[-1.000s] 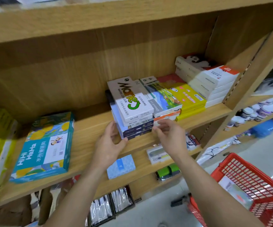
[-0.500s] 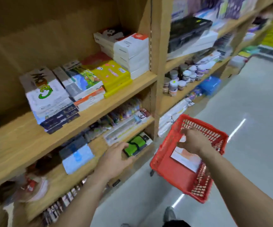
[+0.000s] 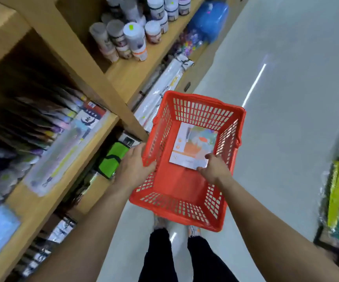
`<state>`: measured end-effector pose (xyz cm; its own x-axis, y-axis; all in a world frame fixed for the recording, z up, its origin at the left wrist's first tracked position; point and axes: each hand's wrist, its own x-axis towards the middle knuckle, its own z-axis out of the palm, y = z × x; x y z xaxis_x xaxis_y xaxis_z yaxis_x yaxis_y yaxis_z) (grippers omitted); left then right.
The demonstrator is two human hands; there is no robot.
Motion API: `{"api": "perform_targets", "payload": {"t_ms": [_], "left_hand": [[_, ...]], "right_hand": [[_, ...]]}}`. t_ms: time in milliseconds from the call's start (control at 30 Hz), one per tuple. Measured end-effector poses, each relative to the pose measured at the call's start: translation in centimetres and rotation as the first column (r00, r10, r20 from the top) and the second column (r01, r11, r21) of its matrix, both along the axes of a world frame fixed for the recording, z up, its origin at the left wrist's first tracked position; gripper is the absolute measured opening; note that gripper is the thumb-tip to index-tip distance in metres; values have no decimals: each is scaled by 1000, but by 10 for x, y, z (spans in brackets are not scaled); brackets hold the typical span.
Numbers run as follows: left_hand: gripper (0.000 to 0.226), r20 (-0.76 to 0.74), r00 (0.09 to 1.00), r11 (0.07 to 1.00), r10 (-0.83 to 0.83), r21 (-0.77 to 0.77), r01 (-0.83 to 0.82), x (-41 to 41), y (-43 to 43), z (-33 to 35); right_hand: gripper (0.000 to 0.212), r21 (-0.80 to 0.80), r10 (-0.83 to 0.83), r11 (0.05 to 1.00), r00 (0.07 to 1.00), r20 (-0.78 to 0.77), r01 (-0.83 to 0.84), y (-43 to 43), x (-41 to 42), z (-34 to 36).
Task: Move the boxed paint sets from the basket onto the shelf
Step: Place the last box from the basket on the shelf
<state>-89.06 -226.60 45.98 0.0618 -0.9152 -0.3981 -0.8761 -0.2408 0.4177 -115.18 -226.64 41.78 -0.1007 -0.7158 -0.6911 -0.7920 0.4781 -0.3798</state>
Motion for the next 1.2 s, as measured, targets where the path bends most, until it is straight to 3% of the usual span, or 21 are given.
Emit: {"api": "perform_targets", "payload": {"t_ms": [100, 200, 300, 433, 533, 667, 867, 1000, 1100, 1200], "left_hand": [[81, -1, 999, 998, 49, -33, -49, 3, -35, -51], [68, -71, 997, 997, 27, -67, -32, 13, -55, -93], [53, -198, 979, 987, -56, -159, 24, 20, -55, -118], [56, -256, 966, 981, -39, -192, -12, 18, -51, -132], [58, -251, 968, 983, -23, -181, -24, 17, -52, -134], [57, -299, 954, 987, -27, -158, -21, 18, -49, -132], [57, -270, 962, 993, -35, -121, 2, 17, -50, -132], [58, -253, 967, 994, -21, -113, -8, 17, -49, -132], [58, -218, 975, 992, -33, -127, 6, 16, -49, -132], [59, -164, 983, 990, -80, -125, 60, 18, -52, -130]], "right_hand": [[69, -12, -58, 998, 998, -19, 58, -34, 7, -63], [74, -31, -85, 996, 992, -94, 82, -62, 13, -129], [87, -17, -58, 998, 979, -193, 56, -65, 23, -186], [102, -47, 37, 997, 939, -342, -56, -34, 45, -224], [112, -152, -195, 976, 943, -271, 158, -13, 59, -225], [147, -132, -473, 881, 849, -233, 455, -15, 71, -223], [106, -106, -641, 767, 758, -116, 633, -29, 59, -224], [58, -171, -665, 706, 727, 173, 687, -40, 52, -207], [41, -181, -582, 759, 777, 241, 625, -42, 58, -181], [37, -298, -458, 827, 879, 134, 477, -36, 63, -139]]}}
